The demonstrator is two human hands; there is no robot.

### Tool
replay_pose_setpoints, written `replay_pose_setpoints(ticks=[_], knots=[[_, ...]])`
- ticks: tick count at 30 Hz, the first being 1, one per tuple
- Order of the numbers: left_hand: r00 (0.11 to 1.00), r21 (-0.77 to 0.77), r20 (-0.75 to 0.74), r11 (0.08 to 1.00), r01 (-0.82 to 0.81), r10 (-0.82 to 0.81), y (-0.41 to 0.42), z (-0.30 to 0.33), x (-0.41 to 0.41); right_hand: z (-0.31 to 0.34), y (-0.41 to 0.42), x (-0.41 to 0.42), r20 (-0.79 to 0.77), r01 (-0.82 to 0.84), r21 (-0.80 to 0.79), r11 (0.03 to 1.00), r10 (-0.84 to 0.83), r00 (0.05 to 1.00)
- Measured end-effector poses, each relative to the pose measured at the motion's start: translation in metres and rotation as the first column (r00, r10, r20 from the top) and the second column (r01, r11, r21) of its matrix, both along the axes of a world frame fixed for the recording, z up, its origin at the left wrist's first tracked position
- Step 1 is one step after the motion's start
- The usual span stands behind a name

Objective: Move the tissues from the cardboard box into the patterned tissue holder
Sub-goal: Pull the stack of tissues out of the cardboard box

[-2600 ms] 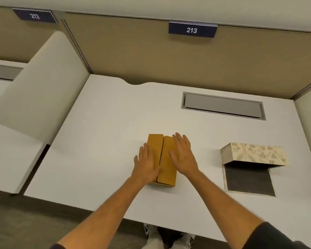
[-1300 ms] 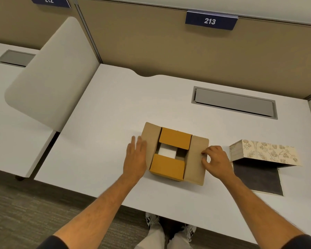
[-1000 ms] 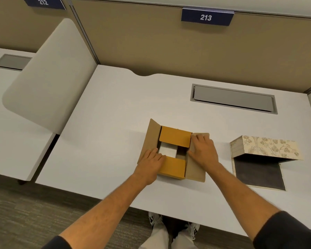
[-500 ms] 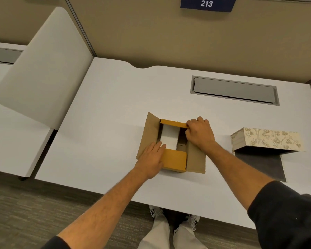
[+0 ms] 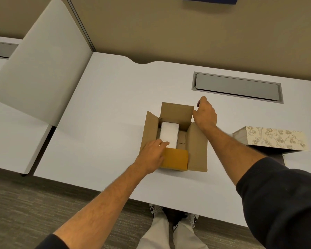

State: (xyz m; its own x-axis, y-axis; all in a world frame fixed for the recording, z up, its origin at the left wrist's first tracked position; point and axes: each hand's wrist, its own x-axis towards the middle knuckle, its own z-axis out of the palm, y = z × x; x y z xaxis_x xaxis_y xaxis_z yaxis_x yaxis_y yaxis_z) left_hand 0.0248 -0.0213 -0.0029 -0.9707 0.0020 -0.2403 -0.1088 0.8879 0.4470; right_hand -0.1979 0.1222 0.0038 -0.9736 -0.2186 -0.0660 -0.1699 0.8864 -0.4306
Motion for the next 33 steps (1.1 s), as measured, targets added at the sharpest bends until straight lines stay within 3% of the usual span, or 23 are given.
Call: replay_pose_setpoints(ticks=[4, 6, 12, 15, 20, 24, 27, 30, 33], knots=[[1.000, 0.170, -0.031, 0.985, 0.010, -0.005, -0.002, 0.010, 0.012, -0.004, 0.000, 0.003, -0.120, -0.122, 0.198, 0.973, 0.147, 0.982], [0.997, 0.196, -0.017, 0.978, 0.075, -0.073, -0.001, 0.011, 0.022, -0.003, -0.003, 0.008, -0.142, -0.151, 0.222, 0.963, 0.185, 0.972], [0.981, 0.150, -0.039, 0.969, 0.194, -0.190, 0.005, 0.006, 0.042, 0.007, 0.005, 0.031, -0.068, -0.096, -0.088, 0.992, 0.090, 0.994], [0.976, 0.080, -0.099, 0.976, 0.201, -0.193, 0.008, 0.006, 0.041, 0.009, 0.011, 0.054, -0.042, -0.176, -0.203, 0.963, 0.171, 0.984], [0.953, 0.003, -0.181, 0.969, 0.248, -0.243, 0.015, 0.005, 0.040, 0.000, 0.010, 0.078, -0.052, -0.434, -0.195, 0.880, 0.433, 0.900], [0.932, -0.039, -0.183, 0.950, 0.310, -0.312, 0.013, 0.000, 0.048, -0.010, 0.008, 0.070, -0.073, -0.361, -0.236, 0.902, 0.354, 0.932], [0.933, -0.008, -0.089, 0.937, 0.349, -0.348, 0.008, -0.002, 0.054, -0.012, 0.007, 0.058, 0.031, -0.330, -0.196, 0.923, 0.342, 0.939], [0.966, 0.132, 0.050, 0.961, 0.244, -0.253, 0.006, 0.005, 0.055, -0.013, 0.009, 0.055, 0.080, -0.337, -0.129, 0.932, 0.349, 0.934], [0.997, 0.377, 0.074, 0.926, -0.007, -0.022, 0.007, 0.012, 0.044, -0.017, 0.013, 0.065, 0.070, -0.282, -0.202, 0.938, 0.302, 0.951]])
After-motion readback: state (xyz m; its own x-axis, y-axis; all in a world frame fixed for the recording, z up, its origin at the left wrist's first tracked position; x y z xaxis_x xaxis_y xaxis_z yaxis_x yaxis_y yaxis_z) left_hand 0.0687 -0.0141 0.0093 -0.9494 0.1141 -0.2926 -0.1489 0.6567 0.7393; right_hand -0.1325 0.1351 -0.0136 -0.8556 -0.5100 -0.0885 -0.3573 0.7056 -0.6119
